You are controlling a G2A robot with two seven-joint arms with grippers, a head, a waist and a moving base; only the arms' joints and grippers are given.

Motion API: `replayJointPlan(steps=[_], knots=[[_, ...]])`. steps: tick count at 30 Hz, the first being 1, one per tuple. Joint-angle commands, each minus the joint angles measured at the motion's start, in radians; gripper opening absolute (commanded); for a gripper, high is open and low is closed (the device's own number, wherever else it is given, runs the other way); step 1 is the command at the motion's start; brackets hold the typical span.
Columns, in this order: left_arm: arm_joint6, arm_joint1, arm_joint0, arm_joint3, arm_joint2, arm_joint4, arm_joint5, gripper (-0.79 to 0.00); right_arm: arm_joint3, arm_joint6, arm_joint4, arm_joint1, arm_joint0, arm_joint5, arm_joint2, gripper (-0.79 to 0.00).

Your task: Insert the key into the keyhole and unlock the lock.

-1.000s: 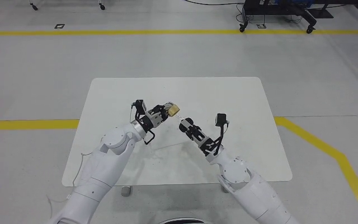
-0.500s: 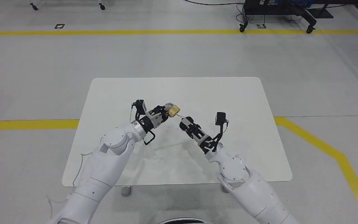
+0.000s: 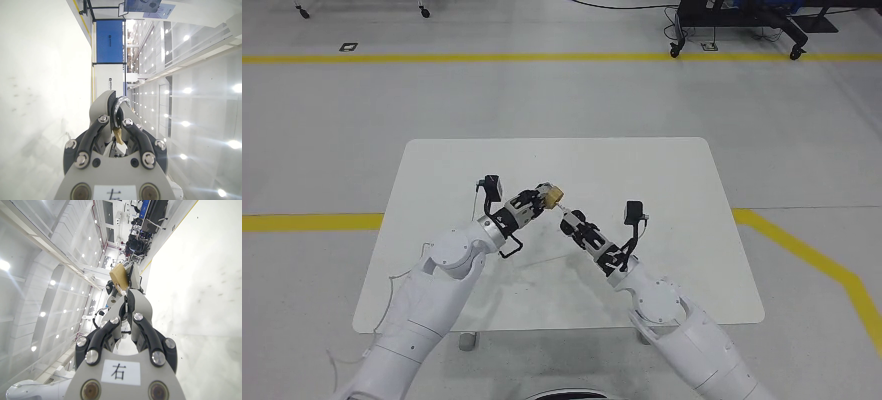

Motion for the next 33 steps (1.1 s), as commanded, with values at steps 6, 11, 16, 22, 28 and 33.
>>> replayJointPlan(steps=[6, 11, 16, 22, 28, 33], knots=[[0.038, 0.0, 0.014, -0.015, -0.008, 0.061, -0.074, -0.785, -0.016, 0.012, 0.008, 0.002, -0.028, 0.003, 0.021, -0.785], [0.041, -0.002, 0.021, -0.021, -0.014, 0.064, -0.088, -0.785, -0.041, 0.037, 0.022, 0.006, -0.064, -0.013, 0.037, -0.785], [0.058, -0.004, 0.027, -0.026, -0.013, 0.09, -0.106, -0.785, -0.048, 0.031, 0.071, 0.004, -0.084, -0.054, 0.05, -0.785], [0.06, -0.007, 0.027, -0.027, -0.012, 0.086, -0.084, -0.785, 0.006, 0.035, 0.119, -0.01, -0.046, -0.069, 0.024, -0.785], [0.05, -0.009, 0.027, -0.025, -0.016, 0.081, -0.08, -0.785, 0.03, 0.029, 0.136, -0.018, -0.025, -0.077, 0.018, -0.785], [0.045, -0.01, 0.026, -0.024, -0.017, 0.086, -0.078, -0.785, 0.034, 0.027, 0.135, -0.022, -0.02, -0.08, 0.018, -0.785]])
